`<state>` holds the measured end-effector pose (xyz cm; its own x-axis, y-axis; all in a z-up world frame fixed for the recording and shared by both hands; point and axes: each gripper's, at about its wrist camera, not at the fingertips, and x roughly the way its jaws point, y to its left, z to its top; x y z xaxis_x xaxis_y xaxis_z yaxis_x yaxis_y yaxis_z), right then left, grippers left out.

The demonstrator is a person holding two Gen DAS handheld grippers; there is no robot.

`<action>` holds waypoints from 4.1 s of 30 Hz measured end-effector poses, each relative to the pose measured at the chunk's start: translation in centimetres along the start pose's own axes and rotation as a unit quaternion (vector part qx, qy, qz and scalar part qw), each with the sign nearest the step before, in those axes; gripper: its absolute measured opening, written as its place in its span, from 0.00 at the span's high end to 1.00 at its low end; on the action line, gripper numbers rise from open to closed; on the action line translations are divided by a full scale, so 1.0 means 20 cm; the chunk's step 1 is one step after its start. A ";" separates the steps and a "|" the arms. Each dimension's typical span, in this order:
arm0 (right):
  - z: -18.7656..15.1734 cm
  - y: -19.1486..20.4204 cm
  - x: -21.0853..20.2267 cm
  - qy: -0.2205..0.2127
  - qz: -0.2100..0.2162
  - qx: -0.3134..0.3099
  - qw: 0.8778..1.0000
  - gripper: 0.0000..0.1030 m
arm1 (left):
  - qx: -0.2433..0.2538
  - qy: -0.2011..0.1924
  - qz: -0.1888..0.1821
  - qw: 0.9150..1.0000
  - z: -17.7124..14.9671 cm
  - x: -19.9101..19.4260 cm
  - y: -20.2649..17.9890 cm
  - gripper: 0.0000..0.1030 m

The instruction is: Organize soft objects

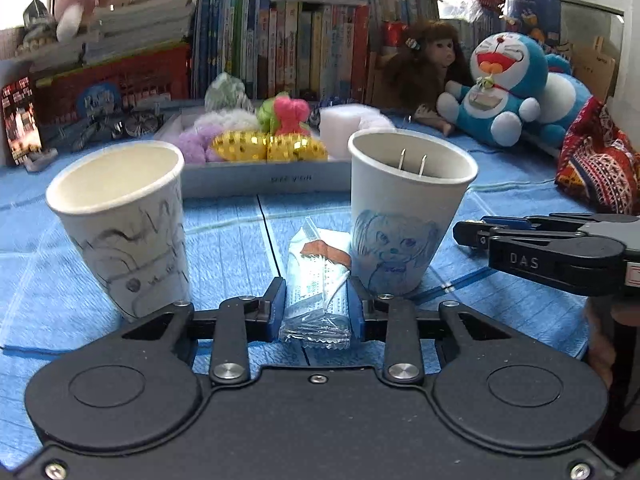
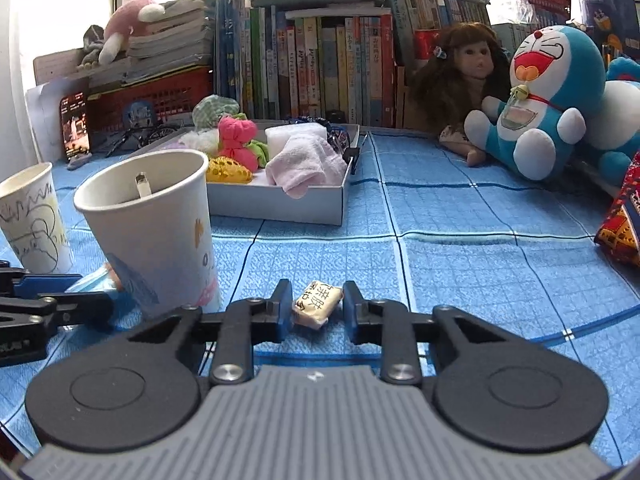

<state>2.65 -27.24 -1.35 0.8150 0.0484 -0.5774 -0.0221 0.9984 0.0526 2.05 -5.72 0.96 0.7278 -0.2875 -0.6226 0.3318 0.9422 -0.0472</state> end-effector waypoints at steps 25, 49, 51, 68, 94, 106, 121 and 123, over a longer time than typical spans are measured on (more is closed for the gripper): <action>0.26 -0.05 -0.16 -0.060 0.009 0.017 0.998 0.69 | -0.024 -0.092 -0.033 0.995 0.42 -0.46 0.22 0.70; 0.72 -0.01 0.46 0.096 0.135 0.074 0.983 0.69 | -0.154 0.162 -0.030 0.974 0.92 0.49 0.74 0.70; 0.73 -0.02 0.52 0.109 0.147 0.092 0.979 0.69 | -0.152 0.175 -0.026 0.972 0.92 0.56 0.74 0.70; 0.76 0.13 0.82 0.144 0.123 0.080 0.979 0.68 | -0.138 0.181 -0.034 0.973 0.90 0.81 0.76 0.68; 0.76 0.14 0.69 0.108 0.122 0.051 0.985 0.24 | -0.094 0.172 -0.006 0.981 0.91 0.69 0.65 0.24; 0.78 0.16 0.55 0.081 0.113 0.045 0.989 0.16 | -0.087 0.153 0.000 0.984 0.91 0.59 0.60 0.23; 0.76 0.15 0.32 0.021 0.080 0.041 0.996 0.04 | -0.065 0.109 0.026 0.992 0.88 0.37 0.54 0.20; 0.76 0.15 0.28 0.016 0.082 0.040 0.996 0.03 | -0.062 0.101 0.030 0.992 0.88 0.34 0.52 0.19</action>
<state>15.96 -24.39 7.86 0.7855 0.2123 -0.5813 -0.1057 0.9716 0.2119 21.05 -0.83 10.08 0.6042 -0.2018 -0.7709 0.2056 0.9741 -0.0938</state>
